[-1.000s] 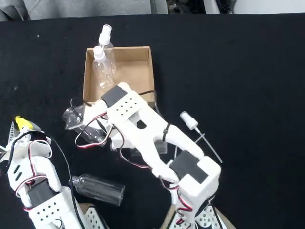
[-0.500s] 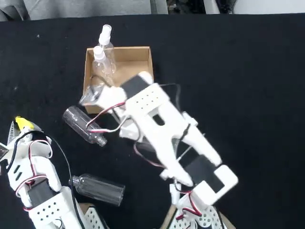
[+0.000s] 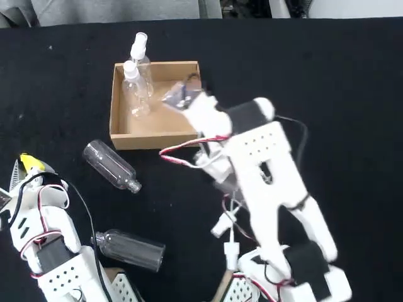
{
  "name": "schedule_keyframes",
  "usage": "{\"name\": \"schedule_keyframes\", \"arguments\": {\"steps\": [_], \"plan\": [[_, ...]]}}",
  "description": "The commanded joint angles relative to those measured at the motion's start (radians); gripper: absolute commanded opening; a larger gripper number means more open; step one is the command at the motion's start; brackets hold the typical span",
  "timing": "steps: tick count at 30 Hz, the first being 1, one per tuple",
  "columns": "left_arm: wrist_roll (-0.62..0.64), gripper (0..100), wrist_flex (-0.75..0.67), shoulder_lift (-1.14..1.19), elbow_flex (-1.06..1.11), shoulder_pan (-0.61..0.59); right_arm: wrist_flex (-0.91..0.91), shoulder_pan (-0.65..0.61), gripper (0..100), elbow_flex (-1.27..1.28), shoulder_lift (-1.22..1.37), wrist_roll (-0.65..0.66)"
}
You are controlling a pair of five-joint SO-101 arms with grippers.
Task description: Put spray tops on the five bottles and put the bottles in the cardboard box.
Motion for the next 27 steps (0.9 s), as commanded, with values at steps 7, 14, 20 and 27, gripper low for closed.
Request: {"name": "schedule_keyframes", "arguments": {"steps": [7,14,20,27], "plan": [[-0.011,3,-0.003,-0.012,0.024,-0.001,0.015,0.238,1.3,0.03,-0.179,-0.009],[-0.011,3,0.0,-0.012,0.024,-0.001,-0.126,0.437,1.3,0.064,-0.186,-0.011],[-0.011,3,0.0,-0.012,0.024,-0.001,-0.391,0.523,1.1,0.252,-0.186,-0.097],[-0.011,3,0.0,-0.012,0.024,-0.001,-0.694,0.572,1.1,0.392,-0.193,-0.249]]}}
